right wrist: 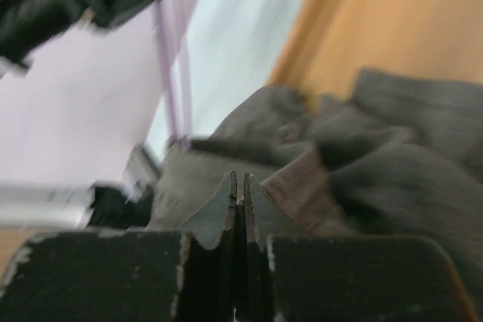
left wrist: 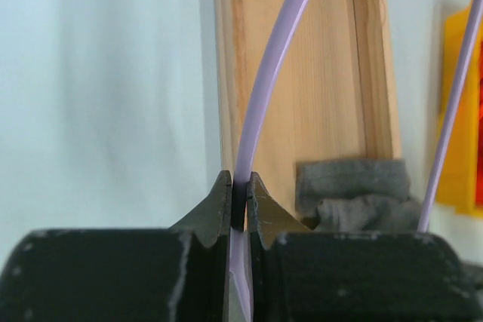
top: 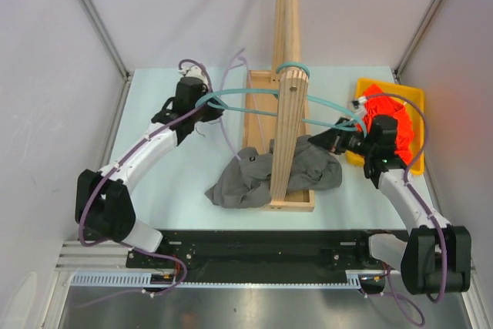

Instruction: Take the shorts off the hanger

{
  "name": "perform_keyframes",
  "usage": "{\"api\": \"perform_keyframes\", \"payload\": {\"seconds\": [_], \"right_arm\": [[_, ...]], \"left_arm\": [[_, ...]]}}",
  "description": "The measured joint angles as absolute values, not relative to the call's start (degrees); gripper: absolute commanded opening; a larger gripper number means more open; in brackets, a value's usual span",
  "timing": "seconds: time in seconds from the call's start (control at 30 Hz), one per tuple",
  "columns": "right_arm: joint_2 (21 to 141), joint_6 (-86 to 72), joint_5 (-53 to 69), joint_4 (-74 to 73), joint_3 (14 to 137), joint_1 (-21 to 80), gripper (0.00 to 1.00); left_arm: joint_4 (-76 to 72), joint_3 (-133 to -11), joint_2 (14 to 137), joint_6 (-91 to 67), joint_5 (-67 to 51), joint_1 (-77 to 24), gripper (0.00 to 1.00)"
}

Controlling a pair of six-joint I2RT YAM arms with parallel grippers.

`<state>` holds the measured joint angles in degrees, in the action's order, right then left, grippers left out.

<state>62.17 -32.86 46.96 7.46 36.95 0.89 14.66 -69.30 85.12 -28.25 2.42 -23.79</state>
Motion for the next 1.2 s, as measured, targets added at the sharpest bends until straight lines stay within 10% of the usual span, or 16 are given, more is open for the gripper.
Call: {"api": "perform_keyframes", "payload": {"seconds": [0.73, 1.2], "right_arm": [[62.4, -47.3, 59.0, 23.9, 40.6, -9.8, 0.0], [67.5, -52.6, 56.3, 29.4, 49.6, 6.0, 0.0]], "left_arm": [[-13.0, -61.6, 67.1, -25.4, -6.5, -8.6, 0.0], [-23.8, -60.6, 67.3, -25.4, -17.9, -10.3, 0.0]]}}
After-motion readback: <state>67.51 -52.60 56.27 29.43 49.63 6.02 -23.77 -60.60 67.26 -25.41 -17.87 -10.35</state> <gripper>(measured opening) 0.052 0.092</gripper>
